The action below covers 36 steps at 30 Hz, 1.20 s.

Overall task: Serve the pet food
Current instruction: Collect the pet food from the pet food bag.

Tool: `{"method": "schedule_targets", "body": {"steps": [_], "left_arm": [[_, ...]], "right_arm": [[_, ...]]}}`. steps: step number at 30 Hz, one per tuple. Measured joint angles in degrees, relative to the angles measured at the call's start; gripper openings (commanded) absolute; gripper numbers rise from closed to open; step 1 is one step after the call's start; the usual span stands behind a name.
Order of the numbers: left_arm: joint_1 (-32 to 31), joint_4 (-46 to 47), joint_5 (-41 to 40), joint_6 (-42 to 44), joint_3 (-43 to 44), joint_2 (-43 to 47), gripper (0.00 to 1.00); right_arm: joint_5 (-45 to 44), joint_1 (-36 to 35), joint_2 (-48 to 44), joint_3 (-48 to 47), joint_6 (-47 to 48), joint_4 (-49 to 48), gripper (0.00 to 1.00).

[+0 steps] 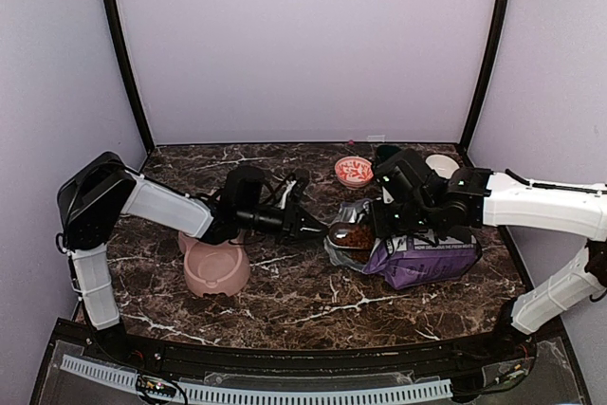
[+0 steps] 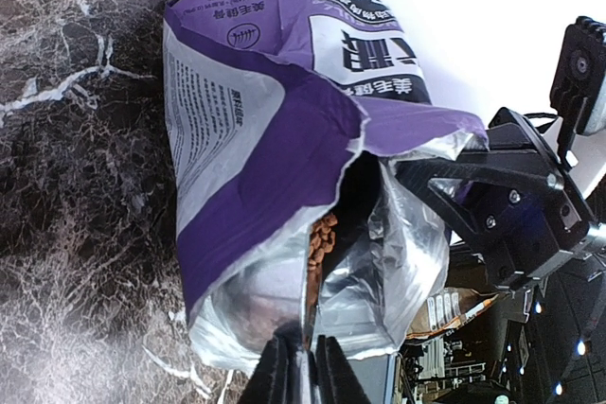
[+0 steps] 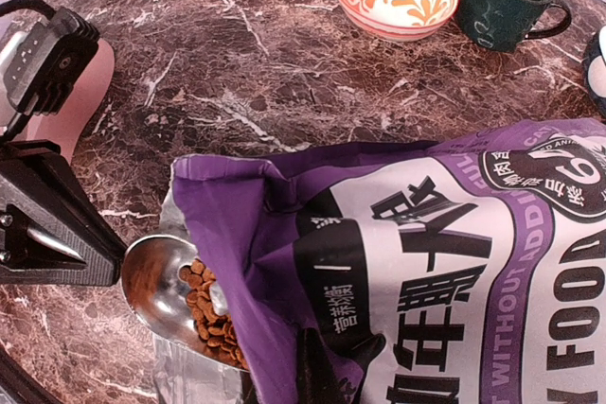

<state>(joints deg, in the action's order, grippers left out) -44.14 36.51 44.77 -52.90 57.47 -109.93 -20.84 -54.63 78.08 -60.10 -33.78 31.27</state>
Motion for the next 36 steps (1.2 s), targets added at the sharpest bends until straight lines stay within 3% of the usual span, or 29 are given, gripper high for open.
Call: {"method": "schedule_targets", "body": {"steps": [17, 26, 36], "left_arm": [[0.6, -0.3, -1.0, -0.7, -2.4, 3.1, 0.00], [-0.5, -7.4, -5.1, 3.6, -0.6, 3.1, 0.00], [-0.5, -7.9, -4.9, 3.4, -0.5, 3.1, 0.00]], "right_arm": [[0.3, 0.3, 0.0, 0.0, -1.1, -0.1, 0.00], [0.7, 0.6, 0.0, 0.1, -1.1, -0.3, 0.00], [1.6, 1.0, 0.0, 0.4, -1.1, -0.8, 0.00]]}}
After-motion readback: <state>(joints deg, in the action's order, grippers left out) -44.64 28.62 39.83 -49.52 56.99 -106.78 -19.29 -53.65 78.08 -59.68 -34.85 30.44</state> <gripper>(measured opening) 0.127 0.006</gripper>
